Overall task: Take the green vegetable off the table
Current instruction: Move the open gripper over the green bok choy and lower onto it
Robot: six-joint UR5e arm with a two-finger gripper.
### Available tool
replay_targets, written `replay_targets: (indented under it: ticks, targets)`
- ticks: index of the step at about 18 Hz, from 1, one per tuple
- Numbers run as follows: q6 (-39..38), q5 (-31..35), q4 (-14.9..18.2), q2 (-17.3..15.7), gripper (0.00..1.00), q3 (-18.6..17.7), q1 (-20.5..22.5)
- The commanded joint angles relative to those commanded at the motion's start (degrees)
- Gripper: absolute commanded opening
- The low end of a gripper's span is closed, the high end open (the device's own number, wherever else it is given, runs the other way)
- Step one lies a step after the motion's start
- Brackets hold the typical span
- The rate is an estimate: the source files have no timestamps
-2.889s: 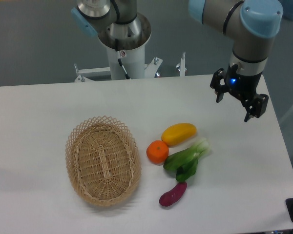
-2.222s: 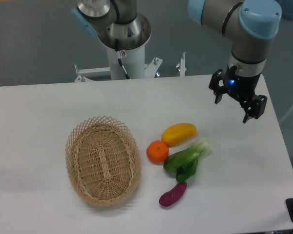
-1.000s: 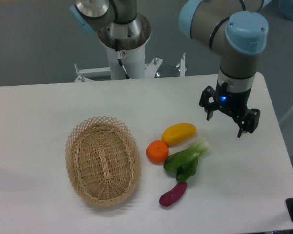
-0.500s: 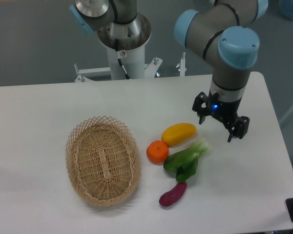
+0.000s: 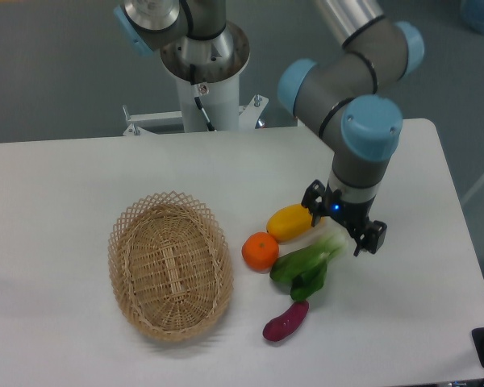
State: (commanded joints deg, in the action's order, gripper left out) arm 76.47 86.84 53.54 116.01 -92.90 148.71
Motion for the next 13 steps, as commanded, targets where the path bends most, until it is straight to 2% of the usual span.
replay_targets:
  ticks: [3,9,13]
  targets:
    - [-1.1,0.1,-1.1,1.6,1.0,-1.6,0.0]
    - [-1.2,0.1,-7.2,2.6,1.0,-5.1,-0.2]
    - [-1.3,0.1,-7.9,2.7,1.0,-6.5,-0.3]
